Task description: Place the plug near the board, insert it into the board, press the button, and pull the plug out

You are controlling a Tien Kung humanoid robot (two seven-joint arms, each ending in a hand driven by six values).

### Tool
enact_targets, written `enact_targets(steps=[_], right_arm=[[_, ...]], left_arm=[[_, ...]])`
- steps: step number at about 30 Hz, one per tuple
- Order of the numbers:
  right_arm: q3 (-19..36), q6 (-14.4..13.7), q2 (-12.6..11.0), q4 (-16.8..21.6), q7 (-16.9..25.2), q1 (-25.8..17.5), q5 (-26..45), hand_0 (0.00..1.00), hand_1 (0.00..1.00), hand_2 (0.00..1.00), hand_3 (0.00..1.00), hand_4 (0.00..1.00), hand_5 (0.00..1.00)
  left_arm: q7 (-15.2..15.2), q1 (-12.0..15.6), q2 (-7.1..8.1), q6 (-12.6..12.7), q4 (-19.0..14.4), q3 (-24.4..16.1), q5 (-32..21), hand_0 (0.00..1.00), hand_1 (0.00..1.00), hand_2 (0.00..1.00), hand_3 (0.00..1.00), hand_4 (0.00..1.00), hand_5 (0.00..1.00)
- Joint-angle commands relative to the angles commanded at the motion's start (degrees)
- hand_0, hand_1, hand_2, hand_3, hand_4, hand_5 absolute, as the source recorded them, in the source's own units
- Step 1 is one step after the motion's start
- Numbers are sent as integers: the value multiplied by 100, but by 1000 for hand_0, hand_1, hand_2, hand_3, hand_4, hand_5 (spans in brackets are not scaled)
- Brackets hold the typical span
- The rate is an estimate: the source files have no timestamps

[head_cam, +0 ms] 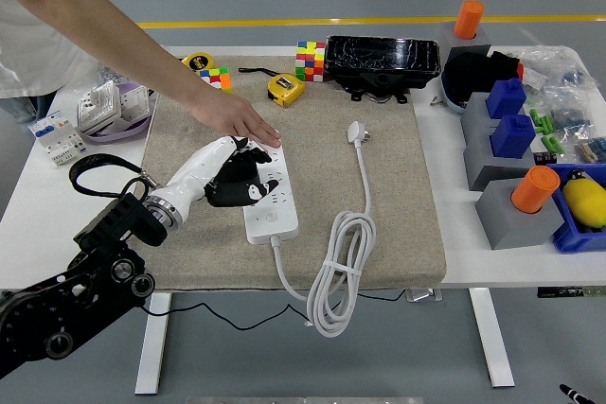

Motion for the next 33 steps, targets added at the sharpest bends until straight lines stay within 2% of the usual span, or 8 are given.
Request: enact_targets(steps=[6,10,11,16,17,22,23,33], right_arm=[[11,1,1,5,-1,3,-9,665,672,659,586,927,526],[21,1,5,8,-2,6,-10,665,672,659,586,927,526],[25,1,4,9,-2,5,-12,667,671,659,586,927,526],[8,3,-6,2,-8,0,-10,667,671,659,586,927,526],[1,3,-6,3,-7,4,-8,666,673,659,586,927,526],[-28,3,-16,11,-5,17,0,666,673,659,586,927,526],[-34,3,-19,11,-5,17,1,666,672,659,586,926,525],[-38,4,-24,11,-5,19,7,666,672,658,586,926,526]], left_arm=[[254,124,173,-246,-649,-191,-170,366,530,554,598,774,302],[892,211,255,-855,-1043,-328,-97,366,530,554,598,774,302],[1103,224,279,-1060,-1125,-357,-89,219,248,313,625,787,180],[1897,220,351,-1857,-1340,-427,-220,219,248,313,625,787,180],[2057,205,359,-2032,-1352,-422,-263,134,67,148,647,715,53],[2544,154,375,-2666,-1361,-366,-551,134,67,148,647,715,53],[2544,146,375,-2735,-1359,-351,-590,123,60,153,825,650,2],[2544,32,326,-2788,-1223,-169,-759,121,59,153,864,611,2]])
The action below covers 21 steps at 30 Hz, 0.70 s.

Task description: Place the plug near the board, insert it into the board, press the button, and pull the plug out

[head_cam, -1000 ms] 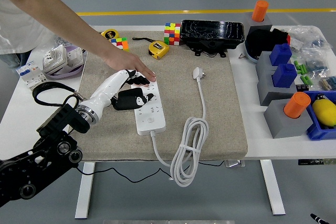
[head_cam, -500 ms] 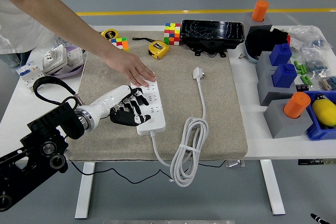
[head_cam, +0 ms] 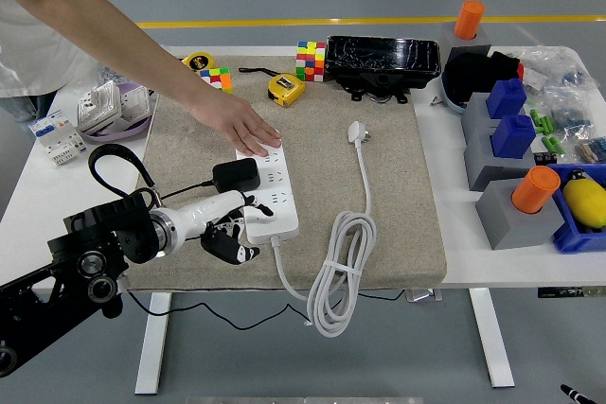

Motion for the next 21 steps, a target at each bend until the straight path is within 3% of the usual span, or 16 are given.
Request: enact_targets(steps=[13,21], right_arm=[[-6,3,0,-4,-2,-16,2,666,672,658,586,927,526],[10,2,3,0,-1,-6,1,666,672,658,586,927,526]], left_arm=[[0,-33,-84,39,362,93,-23,117,58,154,888,605,2],[-18,-81,-141,71,403,166,-85,113,59,153,891,591,2]])
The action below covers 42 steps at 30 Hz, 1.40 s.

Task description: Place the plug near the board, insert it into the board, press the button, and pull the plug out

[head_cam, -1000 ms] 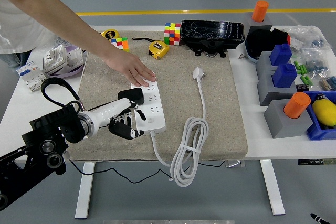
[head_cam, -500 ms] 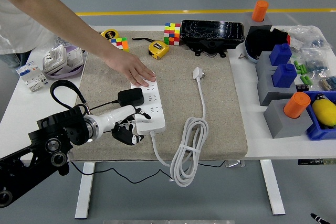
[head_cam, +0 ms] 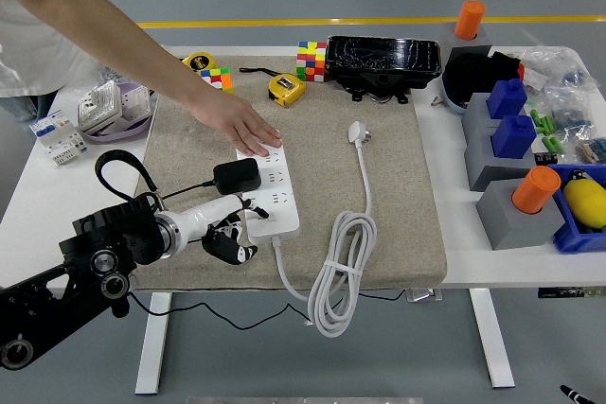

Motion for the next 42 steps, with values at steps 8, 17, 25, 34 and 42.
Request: enact_targets(steps=[8,17,25,34,42], right_arm=[[-7,1,-2,-1,-1,-8,1,666,672,658,586,927,526],[-2,-1,-2,2,0,-7,-1,665,672,658,586,927,526],[25,-1,6,2,0,-16,-3,665,672,658,586,927,526],[12,-1,22,-3,2,-17,-1,666,672,658,585,927,526],[17,-1,23,-16,1,-18,-3,665,672,658,586,927,526]], left_arm=[[-79,-31,-35,42,15,13,-31,108,58,153,890,590,2],[18,-51,-58,-28,186,104,5,103,58,152,855,589,2],[-241,-9,-51,130,123,1,39,103,58,152,746,590,2],[-1962,98,-58,1655,335,-53,-487,207,130,233,614,727,99],[-2572,215,-61,2361,360,-124,-688,216,183,282,579,718,153]])
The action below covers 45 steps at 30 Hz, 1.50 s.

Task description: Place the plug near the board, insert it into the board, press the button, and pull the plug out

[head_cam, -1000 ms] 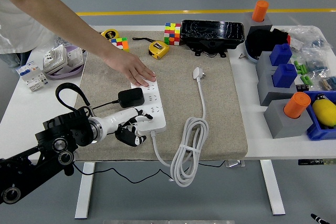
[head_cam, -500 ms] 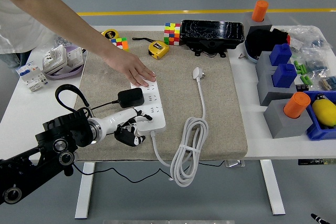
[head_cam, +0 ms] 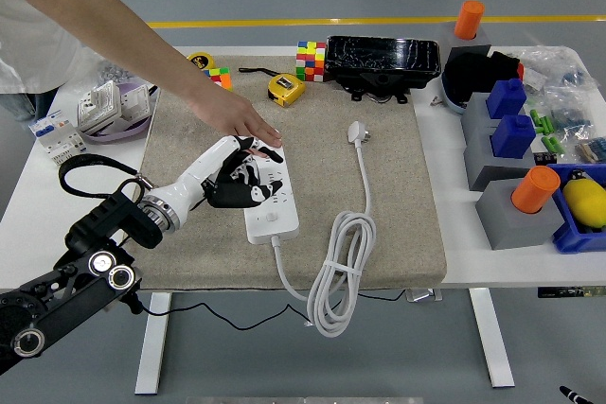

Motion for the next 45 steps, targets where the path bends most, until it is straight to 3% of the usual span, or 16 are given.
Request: enact_targets(steps=[16,17,22,23,28,29,30,34,35,45], right_arm=[[-37,0,-28,7,-2,14,9,665,672,658,586,927,526],[-42,0,-32,7,-3,16,9,666,672,659,586,927,525],[-59,1,-52,10,-4,35,13,666,672,659,586,927,525],[-63,0,-56,10,-5,40,12,665,672,658,586,927,525],[-87,0,-70,17,-4,57,16,665,672,658,586,927,525],[-95,0,-74,16,-5,59,16,665,671,658,586,926,525],[-101,-1,-78,18,-4,59,16,665,671,658,586,926,525],[-112,-1,-81,20,-2,55,19,665,671,658,586,926,525],[-112,-1,-80,21,-2,53,19,666,672,658,586,926,525],[-82,3,-59,17,-5,32,9,665,672,658,585,926,526]], left_arm=[[131,-8,25,-127,-34,6,69,214,190,294,581,718,163],[155,-14,29,-162,-45,8,85,193,116,206,598,722,148],[649,-62,49,-669,-204,21,401,193,116,206,598,722,148],[792,-74,52,-817,-236,26,429,119,56,156,642,662,2],[1323,-123,42,-1330,-280,58,427,119,56,156,642,662,2],[1425,-130,39,-1417,-276,73,419,105,56,155,673,590,2],[1512,-140,33,-1478,-264,94,403,105,56,155,673,590,2],[1675,-151,-3,-1553,-158,175,402,105,56,155,673,590,2],[1710,-144,-10,-1573,-138,178,410,95,54,154,735,556,2],[1886,-132,-33,-1607,-64,171,571,92,54,154,762,563,2]])
